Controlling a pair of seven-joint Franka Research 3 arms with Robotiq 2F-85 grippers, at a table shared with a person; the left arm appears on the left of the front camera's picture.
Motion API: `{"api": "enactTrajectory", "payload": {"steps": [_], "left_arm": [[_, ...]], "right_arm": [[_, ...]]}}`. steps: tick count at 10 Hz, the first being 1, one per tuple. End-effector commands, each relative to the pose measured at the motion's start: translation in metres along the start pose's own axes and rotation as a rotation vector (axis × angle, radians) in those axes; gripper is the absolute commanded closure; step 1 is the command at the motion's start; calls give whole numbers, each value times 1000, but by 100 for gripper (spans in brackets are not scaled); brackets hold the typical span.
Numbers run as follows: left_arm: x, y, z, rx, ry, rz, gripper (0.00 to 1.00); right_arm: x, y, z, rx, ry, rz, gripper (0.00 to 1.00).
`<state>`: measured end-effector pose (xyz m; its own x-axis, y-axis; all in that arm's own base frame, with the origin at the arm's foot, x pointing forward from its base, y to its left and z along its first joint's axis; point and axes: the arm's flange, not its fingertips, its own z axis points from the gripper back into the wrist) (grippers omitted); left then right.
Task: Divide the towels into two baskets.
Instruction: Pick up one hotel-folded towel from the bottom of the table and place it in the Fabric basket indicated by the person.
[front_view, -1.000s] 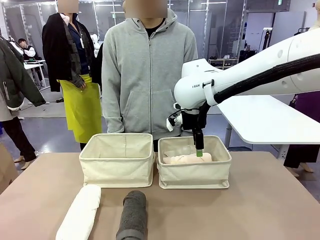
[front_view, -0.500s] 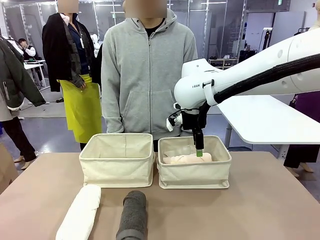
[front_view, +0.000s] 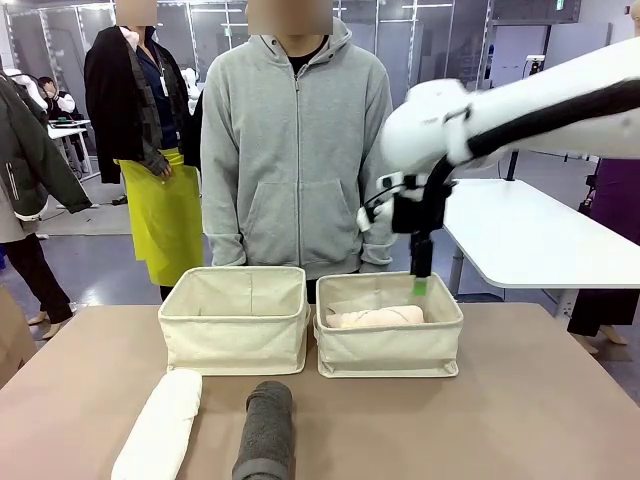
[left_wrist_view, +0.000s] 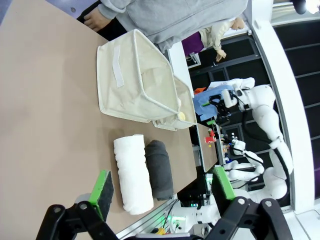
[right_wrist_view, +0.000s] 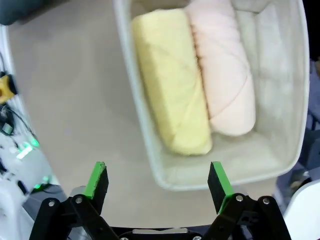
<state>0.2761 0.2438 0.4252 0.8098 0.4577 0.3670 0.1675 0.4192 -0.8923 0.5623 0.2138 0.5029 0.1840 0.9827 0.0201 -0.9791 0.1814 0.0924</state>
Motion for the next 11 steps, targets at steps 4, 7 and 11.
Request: {"api": "enactTrajectory", "payload": {"steps": [4, 7, 11], "left_arm": [[0, -3, 3, -16, -7, -6, 0], [0, -3, 3, -16, -7, -6, 0], [0, -3, 3, -16, -7, -6, 0]], "right_arm": [[-182, 47, -1, 325, -430, -261, 0], [-289, 48, -10, 675, -666, -486, 0], [-449, 59, -58, 953, -933, -869, 0]]}}
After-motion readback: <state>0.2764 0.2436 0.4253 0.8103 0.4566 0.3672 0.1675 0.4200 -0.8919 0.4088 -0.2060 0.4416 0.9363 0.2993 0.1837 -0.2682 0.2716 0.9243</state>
